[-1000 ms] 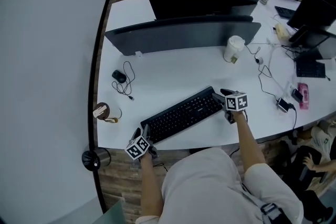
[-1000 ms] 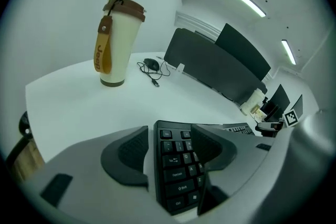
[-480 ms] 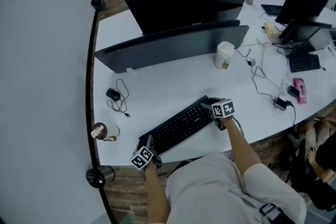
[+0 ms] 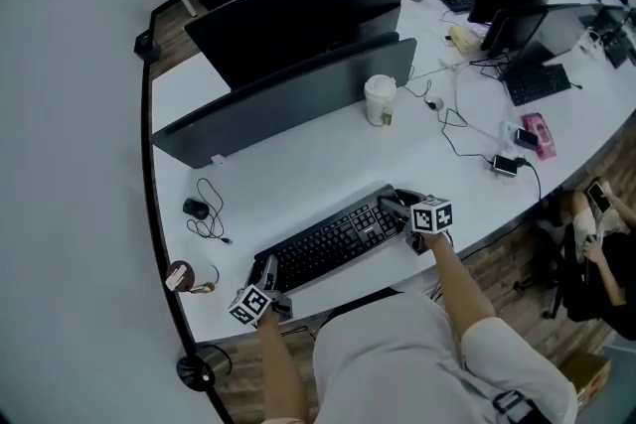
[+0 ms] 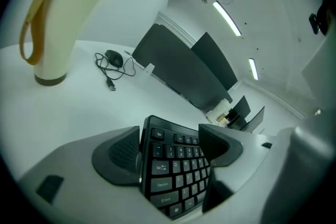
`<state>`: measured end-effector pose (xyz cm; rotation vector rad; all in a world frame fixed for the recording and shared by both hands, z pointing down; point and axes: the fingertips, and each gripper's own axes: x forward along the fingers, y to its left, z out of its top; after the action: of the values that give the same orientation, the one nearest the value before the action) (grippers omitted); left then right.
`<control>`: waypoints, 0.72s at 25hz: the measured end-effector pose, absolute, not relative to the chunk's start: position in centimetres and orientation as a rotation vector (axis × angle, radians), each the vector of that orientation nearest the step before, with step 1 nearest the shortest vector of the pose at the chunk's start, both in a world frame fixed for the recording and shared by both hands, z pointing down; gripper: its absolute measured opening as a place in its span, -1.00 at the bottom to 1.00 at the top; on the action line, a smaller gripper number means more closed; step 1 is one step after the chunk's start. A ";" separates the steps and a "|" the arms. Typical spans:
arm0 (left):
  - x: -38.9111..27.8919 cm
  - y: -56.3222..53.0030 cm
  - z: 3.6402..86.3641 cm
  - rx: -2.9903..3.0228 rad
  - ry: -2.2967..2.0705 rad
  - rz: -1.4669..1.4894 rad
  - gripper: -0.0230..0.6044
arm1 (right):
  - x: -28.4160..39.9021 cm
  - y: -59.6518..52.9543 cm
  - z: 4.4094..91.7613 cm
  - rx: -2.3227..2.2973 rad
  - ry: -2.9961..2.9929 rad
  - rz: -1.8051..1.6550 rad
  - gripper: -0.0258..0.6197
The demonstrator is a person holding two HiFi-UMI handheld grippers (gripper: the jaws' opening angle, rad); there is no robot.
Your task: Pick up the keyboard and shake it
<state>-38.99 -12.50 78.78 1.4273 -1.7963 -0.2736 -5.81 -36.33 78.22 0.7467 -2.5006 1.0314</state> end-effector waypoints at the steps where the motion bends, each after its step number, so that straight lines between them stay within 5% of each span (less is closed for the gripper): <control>1: -38.7 -13.2 78.4 1.466 -1.759 -0.305 0.17 | -5.0 -36.0 77.6 0.785 -2.521 1.018 -0.08; 9: -37.3 -13.1 77.4 1.580 -1.466 -0.418 0.16 | -1.9 -32.6 75.2 0.912 -2.578 0.946 -0.08; 18: -36.4 -10.7 74.7 1.609 -1.203 -0.548 -0.10 | 0.4 -29.9 76.0 1.035 -2.551 0.958 -0.10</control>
<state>-36.39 -10.65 74.72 1.6093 -1.2025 -0.5477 0.43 -29.89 76.01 1.0349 -2.5509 0.9579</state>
